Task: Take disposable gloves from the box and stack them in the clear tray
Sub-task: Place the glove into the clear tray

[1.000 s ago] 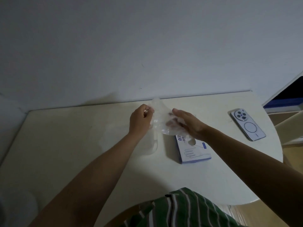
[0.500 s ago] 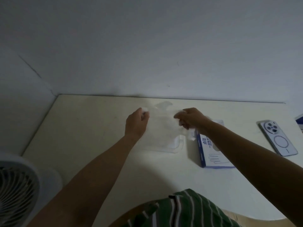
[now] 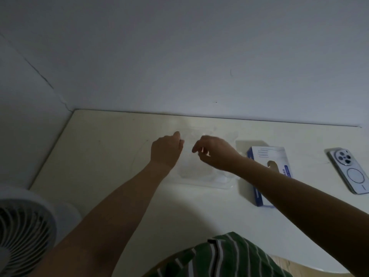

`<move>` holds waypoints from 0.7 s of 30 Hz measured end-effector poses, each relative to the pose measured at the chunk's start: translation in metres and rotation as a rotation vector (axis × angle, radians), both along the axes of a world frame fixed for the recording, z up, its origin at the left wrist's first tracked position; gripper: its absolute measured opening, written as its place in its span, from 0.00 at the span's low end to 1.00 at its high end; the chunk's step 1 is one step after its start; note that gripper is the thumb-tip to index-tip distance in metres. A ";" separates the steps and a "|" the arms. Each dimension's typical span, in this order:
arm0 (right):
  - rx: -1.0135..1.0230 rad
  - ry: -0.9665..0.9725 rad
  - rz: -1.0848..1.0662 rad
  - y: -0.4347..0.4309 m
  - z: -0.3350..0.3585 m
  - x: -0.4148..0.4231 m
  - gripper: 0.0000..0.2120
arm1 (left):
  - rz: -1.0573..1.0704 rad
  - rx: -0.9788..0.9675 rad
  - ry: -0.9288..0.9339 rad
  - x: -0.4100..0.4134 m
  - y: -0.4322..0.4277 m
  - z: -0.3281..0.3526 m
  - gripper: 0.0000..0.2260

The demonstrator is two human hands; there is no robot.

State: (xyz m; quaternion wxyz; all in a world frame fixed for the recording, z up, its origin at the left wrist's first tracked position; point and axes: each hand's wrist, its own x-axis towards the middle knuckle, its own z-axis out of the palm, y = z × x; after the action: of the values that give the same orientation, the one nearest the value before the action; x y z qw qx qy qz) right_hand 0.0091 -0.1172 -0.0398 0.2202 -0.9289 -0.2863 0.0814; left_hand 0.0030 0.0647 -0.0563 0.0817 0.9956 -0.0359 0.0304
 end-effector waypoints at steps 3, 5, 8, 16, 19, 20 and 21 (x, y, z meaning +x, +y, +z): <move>-0.216 0.213 -0.061 0.004 -0.024 -0.003 0.20 | 0.021 0.001 0.044 0.000 0.001 0.003 0.12; -0.272 0.255 -0.080 0.007 -0.034 -0.006 0.26 | -0.015 -0.003 -0.036 -0.002 0.000 0.006 0.15; -0.292 0.274 -0.094 0.015 -0.044 -0.009 0.31 | -0.217 -0.017 -0.154 -0.004 -0.011 0.011 0.12; -0.491 0.325 -0.102 0.014 -0.053 -0.001 0.40 | -0.065 0.022 0.722 -0.001 -0.013 -0.024 0.39; -0.591 0.342 -0.127 0.012 -0.058 0.001 0.43 | -0.044 -0.005 0.748 0.004 -0.006 -0.036 0.45; -0.600 0.352 -0.127 0.013 -0.060 0.001 0.44 | -0.050 -0.001 0.752 0.006 -0.006 -0.040 0.47; -0.600 0.359 -0.120 0.015 -0.063 0.001 0.45 | -0.052 0.002 0.750 0.006 -0.006 -0.044 0.48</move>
State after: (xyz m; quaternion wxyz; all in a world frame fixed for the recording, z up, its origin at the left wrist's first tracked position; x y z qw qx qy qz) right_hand 0.0098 -0.1019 -0.1027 -0.0111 -0.9383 -0.1510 0.3109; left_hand 0.0091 0.0589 -0.0998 0.0887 0.9363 -0.0288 -0.3387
